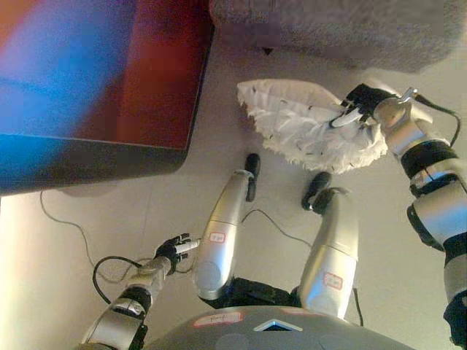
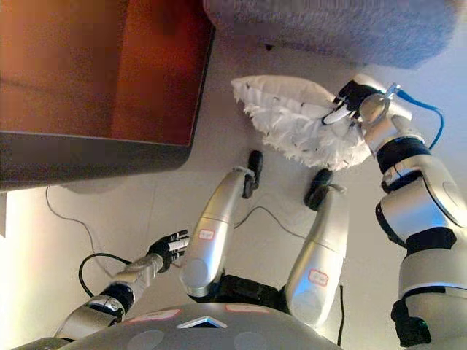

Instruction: Pick up the pillow and put it on the sofa.

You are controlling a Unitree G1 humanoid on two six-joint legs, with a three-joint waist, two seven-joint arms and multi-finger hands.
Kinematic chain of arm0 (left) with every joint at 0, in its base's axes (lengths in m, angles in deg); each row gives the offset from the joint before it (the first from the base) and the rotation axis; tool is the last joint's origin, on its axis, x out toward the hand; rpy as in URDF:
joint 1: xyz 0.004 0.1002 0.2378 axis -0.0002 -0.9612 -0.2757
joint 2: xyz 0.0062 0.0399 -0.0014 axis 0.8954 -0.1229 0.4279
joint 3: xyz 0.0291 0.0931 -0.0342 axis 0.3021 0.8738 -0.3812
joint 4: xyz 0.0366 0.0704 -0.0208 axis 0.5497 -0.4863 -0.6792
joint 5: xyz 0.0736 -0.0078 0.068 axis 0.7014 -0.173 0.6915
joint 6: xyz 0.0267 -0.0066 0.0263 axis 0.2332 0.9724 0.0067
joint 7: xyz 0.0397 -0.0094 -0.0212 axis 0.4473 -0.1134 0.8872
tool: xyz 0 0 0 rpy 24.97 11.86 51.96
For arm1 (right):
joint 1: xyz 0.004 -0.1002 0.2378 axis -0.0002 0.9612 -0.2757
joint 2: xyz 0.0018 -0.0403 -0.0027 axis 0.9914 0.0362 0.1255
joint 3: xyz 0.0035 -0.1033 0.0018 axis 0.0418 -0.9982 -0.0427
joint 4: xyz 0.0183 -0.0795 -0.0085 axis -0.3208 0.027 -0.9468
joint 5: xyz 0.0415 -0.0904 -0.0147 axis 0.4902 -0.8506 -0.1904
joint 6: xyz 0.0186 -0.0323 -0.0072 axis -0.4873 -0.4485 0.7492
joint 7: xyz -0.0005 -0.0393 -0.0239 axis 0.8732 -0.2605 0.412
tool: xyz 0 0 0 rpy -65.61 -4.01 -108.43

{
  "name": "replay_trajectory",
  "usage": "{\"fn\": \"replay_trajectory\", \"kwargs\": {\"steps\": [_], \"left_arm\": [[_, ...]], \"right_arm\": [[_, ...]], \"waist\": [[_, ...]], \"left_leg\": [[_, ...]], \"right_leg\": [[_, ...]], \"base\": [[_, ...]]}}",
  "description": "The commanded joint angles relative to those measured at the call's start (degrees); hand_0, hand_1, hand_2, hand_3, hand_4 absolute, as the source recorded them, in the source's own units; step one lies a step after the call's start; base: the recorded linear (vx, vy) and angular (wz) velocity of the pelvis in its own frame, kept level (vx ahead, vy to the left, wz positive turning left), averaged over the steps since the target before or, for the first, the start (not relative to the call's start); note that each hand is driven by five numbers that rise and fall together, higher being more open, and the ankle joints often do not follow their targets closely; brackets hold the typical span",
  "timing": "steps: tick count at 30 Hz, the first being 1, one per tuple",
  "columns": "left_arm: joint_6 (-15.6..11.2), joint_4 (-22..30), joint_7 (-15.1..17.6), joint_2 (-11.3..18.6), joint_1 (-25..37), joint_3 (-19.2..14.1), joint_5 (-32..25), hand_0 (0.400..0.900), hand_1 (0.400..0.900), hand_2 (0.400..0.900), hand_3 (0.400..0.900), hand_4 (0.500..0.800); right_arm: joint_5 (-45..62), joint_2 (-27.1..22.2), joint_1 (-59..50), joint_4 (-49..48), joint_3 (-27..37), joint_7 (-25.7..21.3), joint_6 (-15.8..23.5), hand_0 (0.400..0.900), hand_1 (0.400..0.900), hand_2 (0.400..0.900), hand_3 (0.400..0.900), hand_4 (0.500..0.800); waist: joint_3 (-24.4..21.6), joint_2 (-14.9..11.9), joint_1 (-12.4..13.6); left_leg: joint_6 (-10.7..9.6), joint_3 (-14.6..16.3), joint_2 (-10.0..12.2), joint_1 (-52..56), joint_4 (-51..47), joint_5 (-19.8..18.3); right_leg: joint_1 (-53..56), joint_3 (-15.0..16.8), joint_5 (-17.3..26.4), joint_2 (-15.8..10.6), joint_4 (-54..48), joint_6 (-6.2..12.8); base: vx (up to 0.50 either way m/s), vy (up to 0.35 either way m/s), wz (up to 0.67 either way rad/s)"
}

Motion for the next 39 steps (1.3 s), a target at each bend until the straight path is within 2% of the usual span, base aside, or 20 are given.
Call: {"fn": "replay_trajectory", "kwargs": {"steps": [1,3,7,10,13,16,19,20,22,23,25,27,31,33,35,37,38,39], "left_arm": [[3.4,-2.4,1.8,5.0,-0.5,2.4,-0.2,0.900,0.900,0.900,0.900,0.800],[4.8,-3.0,1.3,5.4,0.5,2.3,-0.1,0.900,0.900,0.900,0.900,0.800],[5.9,-4.4,0.5,5.4,1.4,2.5,0.8,0.900,0.900,0.900,0.900,0.800],[6.7,-5.8,0.6,5.2,1.0,2.2,2.2,0.900,0.900,0.900,0.900,0.800],[8.6,-7.1,0.3,4.9,-0.1,0.7,4.2,0.900,0.900,0.900,0.900,0.800],[10.3,-8.5,0.8,4.6,-1.0,-0.8,4.7,0.900,0.900,0.900,0.900,0.800],[10.7,-9.7,0.8,5.0,-1.3,-2.1,5.4,0.900,0.900,0.900,0.900,0.800],[11.0,-10.1,0.6,5.4,-1.4,-2.6,6.4,0.900,0.900,0.900,0.900,0.800],[11.5,-10.6,0.7,5.8,-1.4,-2.6,7.2,0.900,0.900,0.900,0.900,0.800],[11.8,-10.9,0.4,6.0,-1.4,-2.7,8.0,0.900,0.900,0.900,0.900,0.800],[12.1,-11.5,0.3,6.0,-1.5,-2.9,9.2,0.900,0.900,0.900,0.900,0.800],[11.6,-12.1,0.3,6.0,-1.9,-3.7,10.4,0.900,0.900,0.900,0.900,0.800],[9.7,-13.7,0.7,6.6,-2.3,-4.1,11.2,0.900,0.900,0.900,0.900,0.800],[8.7,-14.1,0.8,7.7,-3.2,-4.8,12.2,0.900,0.900,0.900,0.900,0.800],[7.7,-14.3,1.1,8.4,-4.1,-5.7,12.5,0.900,0.900,0.900,0.900,0.800],[5.6,-14.9,1.7,8.8,-5.0,-5.9,13.0,0.900,0.900,0.900,0.900,0.800],[5.4,-14.9,1.9,8.8,-5.1,-5.9,12.7,0.900,0.900,0.900,0.900,0.800],[5.0,-14.7,2.7,8.3,-5.9,-6.0,11.9,0.900,0.900,0.900,0.900,0.800]], "right_arm": [[0.8,-2.8,-2.3,-7.6,5.4,-1.9,5.3,0.400,0.400,0.400,0.400,0.500],[1.9,-2.6,0.0,-8.2,6.4,-1.8,6.1,0.400,0.400,0.400,0.400,0.500],[1.7,-2.3,4.6,-10.9,8.1,-1.9,8.0,0.400,0.400,0.400,0.400,0.500],[1.7,-3.1,7.8,-14.4,9.5,-1.4,9.1,0.400,0.400,0.400,0.400,0.500],[1.2,-4.3,10.6,-18.0,11.3,-0.7,10.6,0.400,0.400,0.400,0.400,0.500],[1.4,-5.8,11.2,-20.7,12.6,0.5,11.4,0.400,0.400,0.400,0.400,0.500],[1.8,-6.7,9.9,-21.6,13.5,1.2,12.2,0.400,0.400,0.400,0.400,0.500],[2.4,-7.2,9.1,-21.8,13.8,1.4,12.6,0.400,0.400,0.400,0.400,0.500],[4.2,-8.0,7.1,-22.2,13.4,2.0,10.9,0.400,0.400,0.400,0.400,0.500],[4.7,-8.5,5.9,-21.9,13.3,2.3,10.2,0.400,0.400,0.400,0.400,0.500],[5.1,-9.1,4.3,-21.0,12.8,2.8,10.0,0.400,0.400,0.400,0.400,0.500],[5.9,-9.8,3.0,-20.0,12.8,3.1,9.7,0.400,0.400,0.400,0.400,0.500],[8.5,-11.5,1.6,-16.7,13.7,4.6,10.4,0.400,0.400,0.400,0.400,0.500],[10.6,-11.6,1.1,-14.6,14.0,5.5,10.7,0.400,0.400,0.400,0.400,0.500],[11.6,-11.1,-0.1,-12.4,13.6,6.1,11.0,0.400,0.400,0.400,0.400,0.500],[12.9,-11.0,-2.4,-7.6,12.7,7.1,11.6,0.400,0.400,0.400,0.400,0.500],[13.1,-11.0,-2.7,-7.2,12.6,7.4,11.6,0.400,0.400,0.400,0.400,0.500],[12.6,-10.6,-3.2,-6.9,12.5,8.0,10.9,0.400,0.400,0.400,0.400,0.500]], "waist": [[-6.2,-4.7,1.1],[-7.3,-5.8,0.7],[-9.6,-7.7,-0.3],[-12.2,-9.2,-1.2],[-15.9,-10.3,-2.1],[-19.5,-11.3,-2.3],[-21.2,-11.3,-2.5],[-21.5,-11.1,-2.8],[-22.2,-11.3,-3.6],[-22.8,-11.7,-4.0],[-23.4,-12.7,-4.4],[-23.3,-14.0,-5.3],[-22.4,-14.8,-6.3],[-21.7,-15.6,-5.5],[-21.3,-16.4,-4.4],[-21.8,-17.2,-3.4],[-21.8,-17.2,-3.3],[-22.5,-16.6,-3.4]], "left_leg": [[-0.4,1.7,0.3,8.5,-6.1,3.3],[-0.1,1.7,0.4,12.1,-7.9,3.1],[0.1,1.5,0.4,19.3,-12.1,3.1],[0.4,1.2,-0.1,25.2,-15.7,2.7],[0.8,1.3,-0.7,30.9,-20.3,2.7],[1.6,1.0,-2.0,35.2,-23.8,2.3],[2.7,0.8,-2.5,37.5,-26.4,2.2],[3.3,0.2,-2.3,38.7,-27.2,2.0],[3.6,-1.2,-2.8,40.6,-29.2,2.2],[3.7,-2.1,-3.2,41.4,-30.2,2.4],[3.6,-3.2,-4.1,42.6,-30.8,1.9],[3.4,-4.3,-4.6,44.3,-30.9,0.2],[3.0,-7.3,-3.1,47.3,-29.4,-4.6],[2.6,-8.1,-1.8,48.9,-28.7,-6.6],[2.1,-7.9,-0.8,49.8,-27.8,-7.6],[1.5,-7.7,0.2,48.9,-26.4,-8.0],[1.4,-7.6,0.4,48.8,-26.2,-8.0],[-0.1,-8.1,2.1,50.2,-26.1,-4.9]], "right_leg": [[10.0,-0.2,4.1,-0.7,-3.6,-0.29],[14.3,-1.0,4.7,-0.6,-6.8,-0.10],[22.4,-1.9,6.4,-0.2,-13.7,0.91],[29.3,-2.1,8.3,0.3,-20.9,2.21],[35.6,-2.2,10.2,0.4,-27.7,3.60],[39.9,-1.5,12.5,0.0,-31.1,4.97],[38.4,-0.5,16.6,-1.1,-24.8,5.48],[37.4,0.7,17.0,-0.3,-21.7,5.39],[35.8,2.8,18.6,2.2,-20.2,5.71],[35.4,3.7,19.2,3.1,-22.9,5.83],[35.2,4.6,20.7,2.9,-29.1,6.43],[32.5,6.3,25.0,1.4,-36.1,8.15],[27.6,8.9,31.0,-0.8,-43.2,10.38],[27.0,7.0,32.5,-1.2,-43.6,10.78],[28.4,4.5,32.5,-0.7,-43.8,10.75],[31.8,4.0,29.7,-0.1,-45.1,10.52],[32.1,3.9,29.3,0.0,-45.0,10.48],[32.2,3.7,27.9,1.0,-43.5,9.60]], "base": [[0.08,-0.049,-0.02],[0.12,-0.058,-0.02],[0.17,-0.033,-0.05],[0.25,0.013,-0.08],[0.28,0.078,-0.09],[0.28,0.111,-0.10],[0.15,0.096,0.01],[0.20,0.063,0.35],[0.26,-0.015,0.54],[0.27,-0.087,0.48],[0.33,-0.179,0.44],[0.41,-0.318,0.55],[0.42,-0.387,0.49],[0.46,-0.547,0.26],[0.35,-0.491,0.07],[0.34,-0.430,0.28],[0.33,-0.301,0.29],[0.28,-0.180,0.15]]}}
